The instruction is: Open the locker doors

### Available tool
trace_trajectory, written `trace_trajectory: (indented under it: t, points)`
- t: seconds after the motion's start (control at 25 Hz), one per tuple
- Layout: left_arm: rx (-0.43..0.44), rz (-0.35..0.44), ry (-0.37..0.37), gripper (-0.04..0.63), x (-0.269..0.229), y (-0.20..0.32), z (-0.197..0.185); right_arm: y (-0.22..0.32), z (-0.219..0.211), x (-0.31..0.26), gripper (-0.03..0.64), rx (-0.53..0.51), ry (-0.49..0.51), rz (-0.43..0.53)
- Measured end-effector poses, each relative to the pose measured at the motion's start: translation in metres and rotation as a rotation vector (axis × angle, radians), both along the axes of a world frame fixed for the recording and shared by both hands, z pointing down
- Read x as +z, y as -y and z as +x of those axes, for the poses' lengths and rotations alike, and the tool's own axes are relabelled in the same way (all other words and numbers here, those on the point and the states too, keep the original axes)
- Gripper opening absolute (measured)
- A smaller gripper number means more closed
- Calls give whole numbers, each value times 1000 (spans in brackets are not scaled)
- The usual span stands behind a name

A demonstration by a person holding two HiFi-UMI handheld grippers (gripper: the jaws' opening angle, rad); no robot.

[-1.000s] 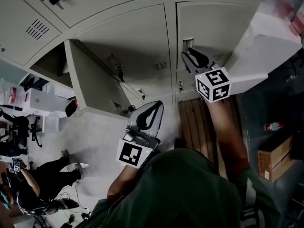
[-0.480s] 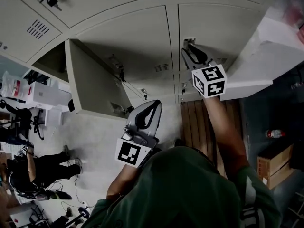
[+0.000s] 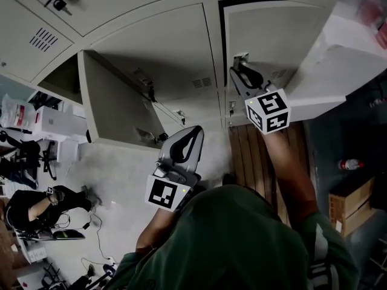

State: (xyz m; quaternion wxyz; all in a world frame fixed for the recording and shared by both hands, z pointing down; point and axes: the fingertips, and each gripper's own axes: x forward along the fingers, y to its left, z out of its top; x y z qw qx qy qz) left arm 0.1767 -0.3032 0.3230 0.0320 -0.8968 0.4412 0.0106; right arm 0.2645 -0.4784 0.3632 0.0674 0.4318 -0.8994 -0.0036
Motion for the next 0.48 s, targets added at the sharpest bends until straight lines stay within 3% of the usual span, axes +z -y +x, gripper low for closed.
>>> trace_trajectory:
  t: [0.16, 0.44, 0.48]
  points:
    - [29, -6, -5, 3, 2, -3, 9, -37, 15, -1, 67, -6, 2, 15]
    - [89, -23, -4, 3, 10, -8, 26, -86, 58, 1, 49, 91, 4, 22]
    - [98, -24, -5, 3, 10, -10, 29, -90, 66, 3, 9, 121, 5, 18]
